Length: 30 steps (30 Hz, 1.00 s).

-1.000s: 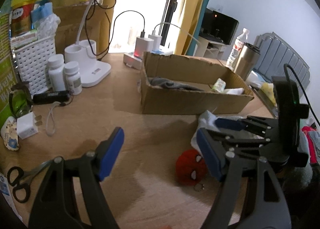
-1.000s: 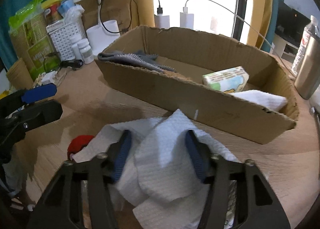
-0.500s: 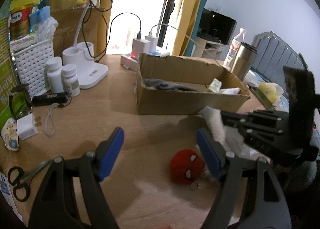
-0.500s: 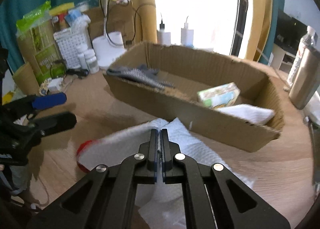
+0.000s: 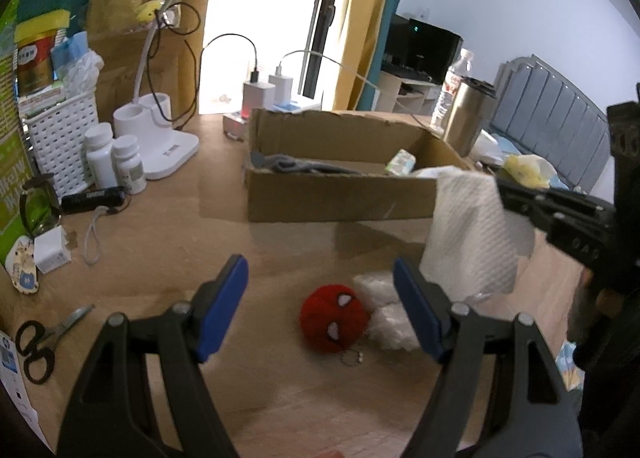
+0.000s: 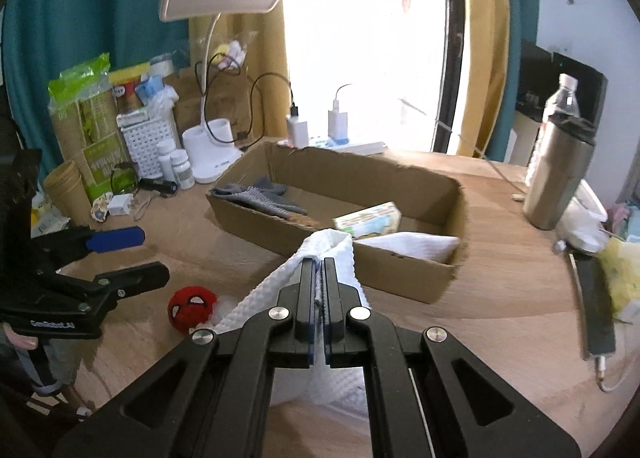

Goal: Organize soft objects
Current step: 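Grasp the white paper towel with the right gripper and lift it, then grasp the bubble-wrap bag with the left gripper while the right gripper holds the paper towel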

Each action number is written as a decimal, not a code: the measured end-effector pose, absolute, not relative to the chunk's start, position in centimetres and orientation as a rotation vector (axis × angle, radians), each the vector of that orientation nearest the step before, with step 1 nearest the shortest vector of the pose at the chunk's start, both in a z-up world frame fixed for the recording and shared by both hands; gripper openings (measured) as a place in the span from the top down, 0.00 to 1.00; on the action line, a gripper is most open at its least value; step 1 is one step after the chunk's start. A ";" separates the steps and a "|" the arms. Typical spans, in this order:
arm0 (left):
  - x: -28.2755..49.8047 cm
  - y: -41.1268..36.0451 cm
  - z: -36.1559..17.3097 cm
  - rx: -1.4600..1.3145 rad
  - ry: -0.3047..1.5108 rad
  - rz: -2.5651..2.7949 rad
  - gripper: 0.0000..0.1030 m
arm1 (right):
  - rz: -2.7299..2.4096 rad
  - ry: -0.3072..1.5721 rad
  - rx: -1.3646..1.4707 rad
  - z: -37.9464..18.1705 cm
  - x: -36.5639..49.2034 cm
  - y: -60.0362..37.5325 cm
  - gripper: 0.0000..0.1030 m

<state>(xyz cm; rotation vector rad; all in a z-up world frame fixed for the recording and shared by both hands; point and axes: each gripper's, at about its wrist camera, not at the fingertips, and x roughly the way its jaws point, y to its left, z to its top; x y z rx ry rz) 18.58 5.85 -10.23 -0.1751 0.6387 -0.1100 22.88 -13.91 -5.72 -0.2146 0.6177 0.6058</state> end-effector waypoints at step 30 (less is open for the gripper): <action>20.7 -1.9 -12.2 0.039 0.714 -0.225 0.27 | 0.507 0.681 -0.037 -9.0 22.2 -24.4 0.38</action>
